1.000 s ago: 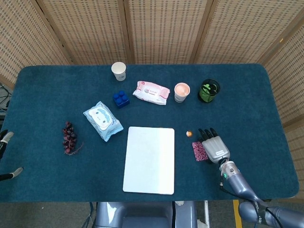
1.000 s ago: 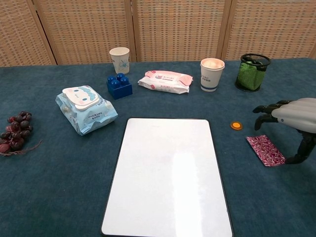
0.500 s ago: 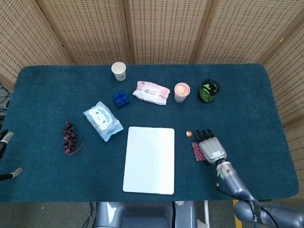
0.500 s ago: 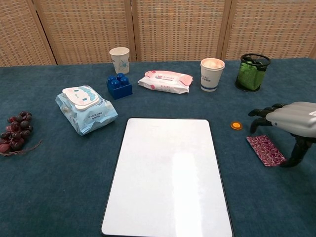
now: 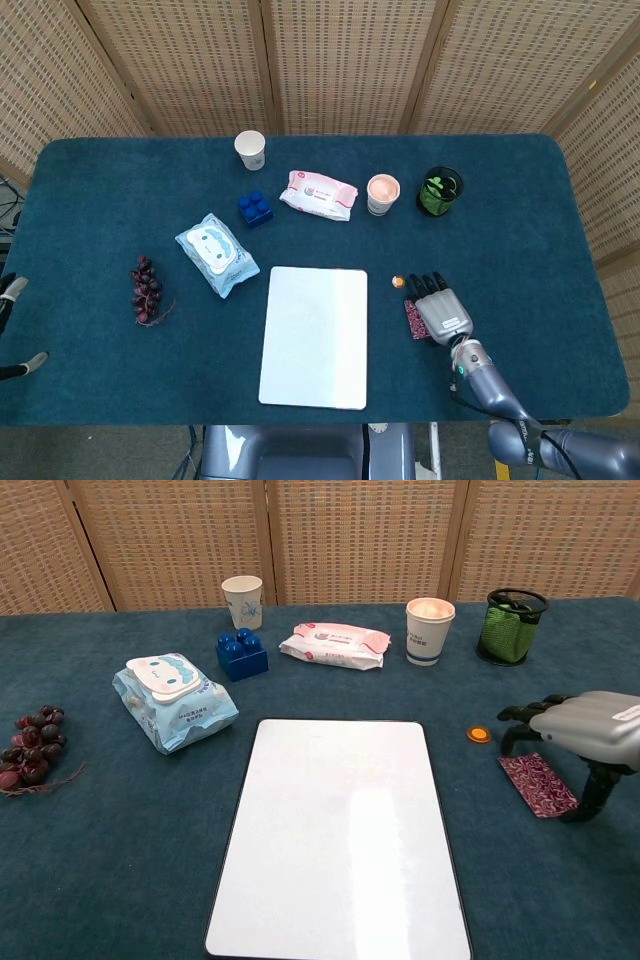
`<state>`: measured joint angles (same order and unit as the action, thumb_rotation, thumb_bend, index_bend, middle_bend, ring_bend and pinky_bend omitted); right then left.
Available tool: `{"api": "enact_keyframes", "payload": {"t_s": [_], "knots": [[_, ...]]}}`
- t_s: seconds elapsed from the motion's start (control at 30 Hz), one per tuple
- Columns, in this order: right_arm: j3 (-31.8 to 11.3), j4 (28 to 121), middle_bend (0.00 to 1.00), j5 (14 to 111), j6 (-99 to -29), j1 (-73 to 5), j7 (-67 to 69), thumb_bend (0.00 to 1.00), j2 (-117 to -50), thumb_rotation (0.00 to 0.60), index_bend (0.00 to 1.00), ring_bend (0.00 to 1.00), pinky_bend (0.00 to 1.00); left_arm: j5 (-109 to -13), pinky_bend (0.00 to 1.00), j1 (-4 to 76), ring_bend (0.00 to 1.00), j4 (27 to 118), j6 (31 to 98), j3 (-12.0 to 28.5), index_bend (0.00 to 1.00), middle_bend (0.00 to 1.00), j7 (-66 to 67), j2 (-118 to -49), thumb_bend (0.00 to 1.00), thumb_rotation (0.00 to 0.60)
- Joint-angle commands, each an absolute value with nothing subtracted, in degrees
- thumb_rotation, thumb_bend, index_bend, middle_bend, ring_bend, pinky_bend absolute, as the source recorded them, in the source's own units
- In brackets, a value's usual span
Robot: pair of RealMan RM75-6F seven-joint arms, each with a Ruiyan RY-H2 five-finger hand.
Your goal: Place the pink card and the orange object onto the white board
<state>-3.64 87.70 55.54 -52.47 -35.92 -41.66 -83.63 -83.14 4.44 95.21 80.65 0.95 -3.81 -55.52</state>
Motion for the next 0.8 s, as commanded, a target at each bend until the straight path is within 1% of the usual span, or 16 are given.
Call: {"api": "enact_keyframes", "payload": {"t_s": [0.03, 0.27, 0.3, 0.37, 0.47, 0.63, 0.8], "knots": [[-3.38, 87.35, 0.00, 54.98, -52.50, -36.15, -42.02, 0.21, -83.87, 0.600, 0.21, 0.00, 0.00, -83.13, 0.00, 4.47, 0.00, 95.20, 80.62, 0.96, 0.00, 0.00, -3.82, -55.53, 0.00, 0.600], [-2.98, 86.41, 0.00, 53.22, -52.39, -36.65, -42.38, 0.22, -84.20, 0.600, 0.22, 0.00, 0.00, -83.04, 0.00, 4.53, 0.00, 95.20, 80.48, 0.97, 0.00, 0.00, -3.84, -55.50, 0.00, 0.600], [-2.97, 86.37, 0.00, 53.11, -52.39, -36.69, -42.41, 0.23, -84.21, 0.600, 0.24, 0.00, 0.00, -83.05, 0.00, 4.53, 0.00, 95.21, 80.49, 0.98, 0.00, 0.00, -3.83, -55.50, 0.00, 0.600], [-2.83, 86.38, 0.00, 52.64, -52.39, -36.89, -42.62, 0.23, -84.14, 0.600, 0.34, 0.00, 0.00, -83.03, 0.00, 4.54, 0.00, 95.24, 80.46, 0.97, 0.00, 0.00, -3.81, -55.49, 0.00, 0.600], [-2.86, 86.72, 0.00, 52.37, -52.52, -37.01, -42.31, 0.25, -84.04, 0.600, 0.43, 0.00, 0.00, -83.04, 0.00, 4.57, 0.00, 95.23, 80.41, 0.96, 0.00, 0.00, -3.79, -55.51, 0.00, 0.600], [-2.88, 87.35, 0.00, 53.36, -53.35, -36.88, -41.14, 0.26, -83.75, 0.600, 0.48, 0.00, 0.00, -83.02, 0.00, 4.59, 0.00, 95.26, 80.38, 0.97, 0.00, 0.00, -3.81, -55.50, 0.00, 0.600], [-2.69, 88.42, 0.00, 54.47, -53.81, -36.90, -40.28, 0.26, -83.22, 0.600, 0.50, 0.00, 0.00, -83.19, 0.00, 4.54, 0.00, 95.29, 80.48, 0.90, 0.00, 0.00, -3.91, -55.45, 0.00, 0.600]]}}
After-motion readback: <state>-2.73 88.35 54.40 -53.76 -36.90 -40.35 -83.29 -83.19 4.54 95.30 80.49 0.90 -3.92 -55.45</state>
